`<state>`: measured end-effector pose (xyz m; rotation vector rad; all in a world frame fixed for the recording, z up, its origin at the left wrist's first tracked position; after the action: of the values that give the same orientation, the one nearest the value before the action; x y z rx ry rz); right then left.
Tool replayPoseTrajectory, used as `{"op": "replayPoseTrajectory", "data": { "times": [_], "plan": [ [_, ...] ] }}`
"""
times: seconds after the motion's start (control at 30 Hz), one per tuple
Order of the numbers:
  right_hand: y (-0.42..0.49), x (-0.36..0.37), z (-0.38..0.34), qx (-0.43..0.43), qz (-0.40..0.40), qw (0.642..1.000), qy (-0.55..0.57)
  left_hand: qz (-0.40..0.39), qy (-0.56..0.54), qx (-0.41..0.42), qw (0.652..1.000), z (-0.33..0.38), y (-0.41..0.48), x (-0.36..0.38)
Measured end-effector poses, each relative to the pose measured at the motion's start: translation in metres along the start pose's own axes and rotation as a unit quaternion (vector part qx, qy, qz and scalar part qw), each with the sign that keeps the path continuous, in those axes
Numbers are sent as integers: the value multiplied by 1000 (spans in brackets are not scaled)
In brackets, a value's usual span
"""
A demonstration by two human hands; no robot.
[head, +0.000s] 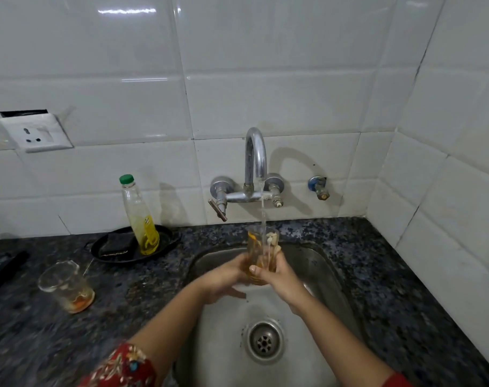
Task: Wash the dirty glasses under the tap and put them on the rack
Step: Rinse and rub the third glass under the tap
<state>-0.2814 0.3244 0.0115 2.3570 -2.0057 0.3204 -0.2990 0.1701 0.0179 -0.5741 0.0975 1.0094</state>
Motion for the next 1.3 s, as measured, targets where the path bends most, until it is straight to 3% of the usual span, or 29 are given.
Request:
{"op": "replayPoseTrajectory", "data": {
  "times": [0.07,0.2,0.27,0.33,0.43,0.53,0.63,0.67,0.7,0.73,0.8,0.83,0.87,0.9,0.93,0.97,1.03,1.07,1.1,1.13,1.2,1.23,1.27,1.3],
  "plan": [
    [-1,3,-3,24,-38,998,-36,-20,-46,57,997,-5,4,5],
    [-2,9,-9,32,-47,992,-109,74,-34,153,985,1,12,8],
    [-4,11,-20,-44,2,974,-220,105,-19,170,980,4,16,10],
    [-9,9,-29,-147,20,932,-329,128,-11,174,976,6,18,9],
    [-12,-8,-33,-244,-40,841,-481,135,6,162,978,11,18,-2],
    [2,-26,-49,-279,-197,733,-588,124,122,158,972,12,19,-14],
    [28,-29,-61,-367,-301,532,-701,87,221,138,961,13,25,-14],
    [32,-23,-63,-352,-317,477,-741,89,240,130,958,13,27,-13],
    [35,-15,-62,-277,-314,487,-766,107,252,128,953,15,28,-12],
    [39,-8,-57,-216,-295,526,-768,141,257,129,947,16,28,-11],
    [46,2,-55,-25,-246,748,-616,225,240,126,936,17,28,-9],
    [47,5,-55,33,-226,828,-513,249,223,121,935,16,28,-9],
    [48,6,-56,47,-219,864,-451,259,215,118,934,15,29,-8],
    [48,3,-58,30,-247,859,-447,256,214,121,935,14,30,-8],
    [48,0,-62,-1,-285,827,-485,242,216,129,937,13,30,-9],
    [44,-4,-67,-28,-326,767,-552,223,216,140,940,12,29,-10],
    [35,-9,-79,-132,-340,608,-705,183,221,166,943,14,27,-11],
    [36,-12,-79,-167,-331,557,-743,173,222,171,944,14,28,-11],
    [37,-11,-78,-162,-317,545,-759,178,215,170,945,14,29,-9],
    [36,-7,-78,-123,-293,592,-741,193,200,164,946,12,31,-6],
    [37,4,-70,-2,-265,745,-612,258,183,154,936,8,35,2],
    [39,7,-65,24,-266,778,-568,289,185,153,927,6,36,4],
    [37,8,-64,11,-286,777,-561,305,185,156,921,2,36,5],
    [37,6,-65,-29,-303,747,-591,303,183,166,921,2,35,5]
  ]
}}
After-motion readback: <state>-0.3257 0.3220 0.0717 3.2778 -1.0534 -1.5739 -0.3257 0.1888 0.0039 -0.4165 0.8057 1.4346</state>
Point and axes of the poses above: each hand's wrist, its own y-axis towards the middle knuckle, its own x-axis out of the palm, z = x × y, the point moved 1 cm from there along y, towards the middle knuckle, and after that the axes turned 15 degrees about y, right-handed, at the moved point
